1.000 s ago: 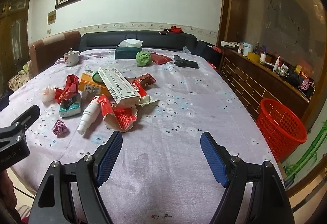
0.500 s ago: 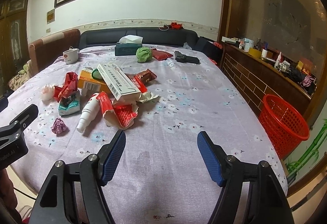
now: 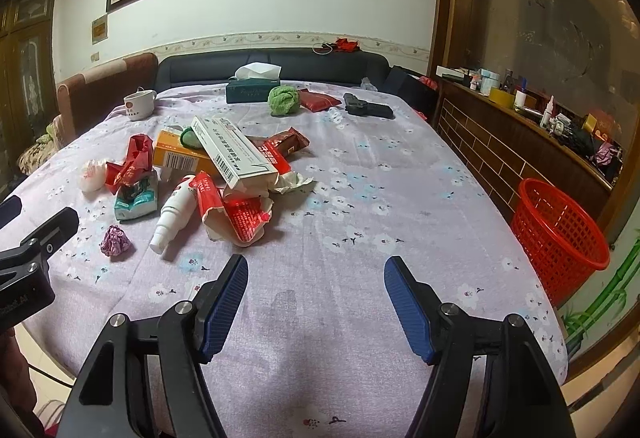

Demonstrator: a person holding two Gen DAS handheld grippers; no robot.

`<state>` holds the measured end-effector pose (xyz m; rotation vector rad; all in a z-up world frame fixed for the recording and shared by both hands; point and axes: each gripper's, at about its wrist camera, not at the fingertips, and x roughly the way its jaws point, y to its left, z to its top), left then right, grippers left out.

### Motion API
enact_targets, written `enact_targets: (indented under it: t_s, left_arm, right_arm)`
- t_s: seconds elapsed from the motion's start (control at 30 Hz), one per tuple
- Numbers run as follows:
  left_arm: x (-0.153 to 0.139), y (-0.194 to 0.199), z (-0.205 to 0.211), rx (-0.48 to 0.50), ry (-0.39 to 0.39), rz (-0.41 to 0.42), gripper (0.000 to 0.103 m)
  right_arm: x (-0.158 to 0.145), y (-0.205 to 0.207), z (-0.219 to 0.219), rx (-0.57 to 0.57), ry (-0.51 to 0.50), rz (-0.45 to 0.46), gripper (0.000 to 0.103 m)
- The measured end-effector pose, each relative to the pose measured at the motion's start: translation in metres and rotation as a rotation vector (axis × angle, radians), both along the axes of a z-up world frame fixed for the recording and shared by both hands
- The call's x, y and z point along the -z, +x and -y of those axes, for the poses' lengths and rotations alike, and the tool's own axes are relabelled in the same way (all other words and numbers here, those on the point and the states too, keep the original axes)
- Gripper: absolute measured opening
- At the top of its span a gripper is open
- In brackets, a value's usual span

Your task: Collect trash

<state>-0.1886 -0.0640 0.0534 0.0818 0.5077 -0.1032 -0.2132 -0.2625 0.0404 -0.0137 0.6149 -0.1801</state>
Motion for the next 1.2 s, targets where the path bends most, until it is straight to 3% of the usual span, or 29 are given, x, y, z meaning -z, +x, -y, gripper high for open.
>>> enact_targets:
  t_s: [1.2]
  left_arm:
    - [0.0065, 0.0053, -0.0047, 0.020, -0.035, -0.052, 0.103]
  right_arm:
    - [0.0084, 0.0063, -0.0029, -0.018, 0.019, -0.039, 0.065]
